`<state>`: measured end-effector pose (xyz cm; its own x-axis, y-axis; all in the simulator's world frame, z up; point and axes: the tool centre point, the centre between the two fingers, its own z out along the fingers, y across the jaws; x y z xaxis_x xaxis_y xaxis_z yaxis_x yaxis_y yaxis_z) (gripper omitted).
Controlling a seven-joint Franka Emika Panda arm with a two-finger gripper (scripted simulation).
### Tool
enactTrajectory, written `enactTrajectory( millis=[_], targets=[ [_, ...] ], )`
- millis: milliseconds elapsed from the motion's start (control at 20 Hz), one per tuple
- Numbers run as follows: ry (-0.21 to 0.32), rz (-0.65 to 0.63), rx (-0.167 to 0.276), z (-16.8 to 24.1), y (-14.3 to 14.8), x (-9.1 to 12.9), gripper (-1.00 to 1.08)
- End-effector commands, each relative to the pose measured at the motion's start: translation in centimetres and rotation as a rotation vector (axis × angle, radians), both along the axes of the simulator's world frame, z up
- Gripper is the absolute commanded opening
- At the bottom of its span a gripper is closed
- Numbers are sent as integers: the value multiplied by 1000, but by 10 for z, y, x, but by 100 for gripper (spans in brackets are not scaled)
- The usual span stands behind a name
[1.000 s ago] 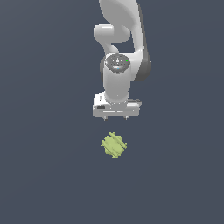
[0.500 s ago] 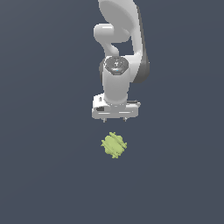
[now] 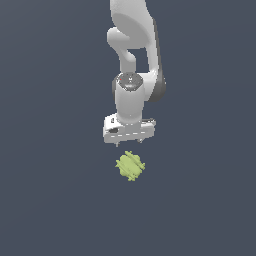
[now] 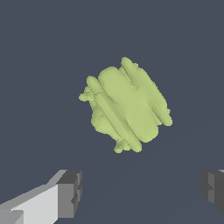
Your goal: Pick up the object and move it to a goal position.
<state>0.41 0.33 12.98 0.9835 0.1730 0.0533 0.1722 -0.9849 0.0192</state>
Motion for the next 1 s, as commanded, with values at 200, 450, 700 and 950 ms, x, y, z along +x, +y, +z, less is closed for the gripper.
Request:
enactTrajectory(
  millis=[200,450,700,950],
  targets=[
    [-88,127,-10,-22,-7,11,108],
    [-161,228,-13,-37,-9,18,108],
    [-238,328,-14,-50,-8,23,108],
    [-320,425,-13,-60,-5,26,108]
  ],
)
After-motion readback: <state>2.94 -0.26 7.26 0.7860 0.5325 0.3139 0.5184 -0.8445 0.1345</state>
